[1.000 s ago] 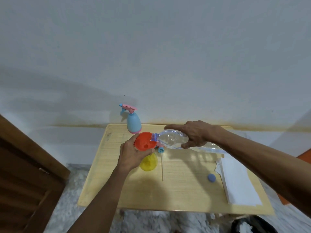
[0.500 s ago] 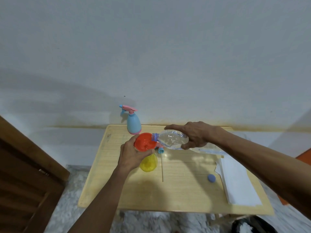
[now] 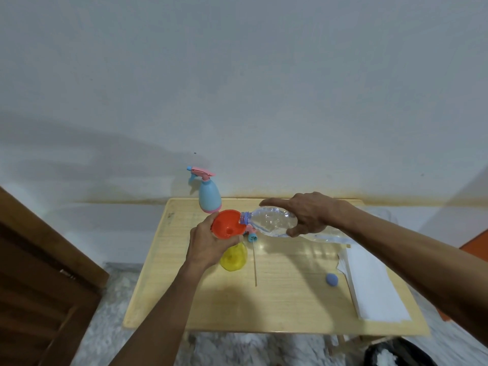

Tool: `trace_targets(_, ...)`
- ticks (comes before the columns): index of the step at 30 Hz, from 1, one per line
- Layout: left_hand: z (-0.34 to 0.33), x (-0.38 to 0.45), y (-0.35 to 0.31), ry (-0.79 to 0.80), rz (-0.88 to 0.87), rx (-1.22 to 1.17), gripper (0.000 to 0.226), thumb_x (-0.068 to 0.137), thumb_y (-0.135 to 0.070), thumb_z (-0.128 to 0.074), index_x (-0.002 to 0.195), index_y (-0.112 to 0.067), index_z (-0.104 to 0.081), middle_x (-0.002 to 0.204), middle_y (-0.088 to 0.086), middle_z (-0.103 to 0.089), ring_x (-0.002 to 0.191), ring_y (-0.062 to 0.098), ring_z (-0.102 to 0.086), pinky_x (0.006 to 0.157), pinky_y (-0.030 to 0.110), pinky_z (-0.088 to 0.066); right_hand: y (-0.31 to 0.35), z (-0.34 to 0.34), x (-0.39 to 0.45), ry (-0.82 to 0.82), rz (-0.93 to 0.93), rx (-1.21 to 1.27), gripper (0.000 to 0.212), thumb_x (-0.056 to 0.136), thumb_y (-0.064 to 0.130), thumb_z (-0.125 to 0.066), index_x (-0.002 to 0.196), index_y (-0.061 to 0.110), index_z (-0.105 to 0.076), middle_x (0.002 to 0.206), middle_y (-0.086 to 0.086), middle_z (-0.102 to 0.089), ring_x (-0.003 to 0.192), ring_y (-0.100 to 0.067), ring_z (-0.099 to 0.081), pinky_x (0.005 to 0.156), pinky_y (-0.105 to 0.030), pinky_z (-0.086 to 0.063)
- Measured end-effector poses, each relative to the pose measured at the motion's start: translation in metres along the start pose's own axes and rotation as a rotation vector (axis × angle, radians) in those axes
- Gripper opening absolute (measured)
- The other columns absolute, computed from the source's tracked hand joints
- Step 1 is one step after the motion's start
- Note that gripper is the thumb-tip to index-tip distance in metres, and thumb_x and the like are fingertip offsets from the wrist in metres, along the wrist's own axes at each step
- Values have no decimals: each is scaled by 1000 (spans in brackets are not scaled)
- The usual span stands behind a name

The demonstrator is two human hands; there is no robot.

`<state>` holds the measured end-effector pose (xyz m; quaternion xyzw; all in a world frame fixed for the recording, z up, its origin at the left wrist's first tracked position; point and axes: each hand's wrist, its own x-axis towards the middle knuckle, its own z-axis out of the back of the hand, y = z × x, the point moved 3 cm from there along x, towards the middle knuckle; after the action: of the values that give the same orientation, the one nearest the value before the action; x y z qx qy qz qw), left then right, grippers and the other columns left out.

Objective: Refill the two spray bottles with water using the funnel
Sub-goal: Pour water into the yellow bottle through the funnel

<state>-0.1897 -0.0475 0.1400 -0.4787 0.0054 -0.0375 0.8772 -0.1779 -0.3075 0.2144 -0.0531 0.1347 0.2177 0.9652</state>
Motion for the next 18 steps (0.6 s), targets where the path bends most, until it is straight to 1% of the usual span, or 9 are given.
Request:
trace_targets(5, 1, -1, -2, 13, -13, -6, 78, 62, -46, -91, 131, -29, -58, 108, -10, -67, 95, 7, -62, 69, 6, -41, 0, -6, -1, -12, -2, 45, 90, 82, 49, -67, 148, 55, -5, 100, -4, -68, 91, -30, -64, 73, -41, -56)
trace_targets(6, 1, -1, -2, 12, -18, -2, 78, 62, -47, -90, 130, -29, -58, 108, -11, -68, 95, 7, -63, 69, 6, -41, 0, -7, -2, -13, -4, 64, 90, 82, 49, -67, 148, 55, -5, 98, -4, -67, 91, -29, -63, 73, -41, -55)
trace_targets(9, 0, -2, 0, 8, -15, -8, 76, 60, -49, -90, 128, -30, -60, 105, -12, -69, 95, 7, -65, 68, 6, -43, 1, -11, -6, -46, -9, 173, 92, 83, 47, -68, 151, 53, -7, 80, 3, -58, 85, -27, -59, 70, -37, -49)
trace_targets(10, 0, -2, -1, 6, -13, -13, 77, 60, -49, -91, 127, -31, -60, 105, -12, -69, 96, 8, -65, 69, 7, -44, 2, -12, -8, -69, -4, 221, 92, 83, 46, -69, 152, 53, -7, 77, 4, -56, 83, -26, -57, 70, -37, -48)
trace_targets(13, 0, 0, -1, 7, -12, -12, 81, 59, -49, -91, 131, -28, -58, 108, -10, -68, 98, 10, -63, 70, 10, -42, 4, -16, -13, -178, 5, 397, 92, 84, 44, -71, 152, 53, -11, 70, 3, -57, 67, -12, -53, 70, -38, -50)
trace_targets(14, 1, 0, -1, 6, -13, -4, 82, 59, -49, -91, 131, -28, -58, 109, -10, -68, 98, 9, -62, 70, 10, -42, 4, -17, -15, -229, 3, 466, 91, 83, 43, -72, 151, 53, -13, 69, 2, -58, 65, -10, -54, 70, -38, -51)
trace_targets(16, 1, 1, 0, 7, -10, 5, 83, 60, -50, -91, 132, -27, -57, 110, -9, -67, 99, 10, -62, 72, 12, -41, 4, -20, -20, -341, -8, 593, 90, 82, 43, -75, 150, 52, -17, 75, -3, -66, 70, -18, -61, 73, -41, -54)
trace_targets(18, 1, 2, 0, 2, -2, 1, 83, 59, -50, -91, 132, -28, -58, 110, -9, -68, 99, 11, -62, 72, 12, -42, 3, -23, -28, -456, -29, 702, 89, 82, 42, -78, 150, 49, -21, 87, -2, -70, 78, -22, -66, 77, -43, -56)
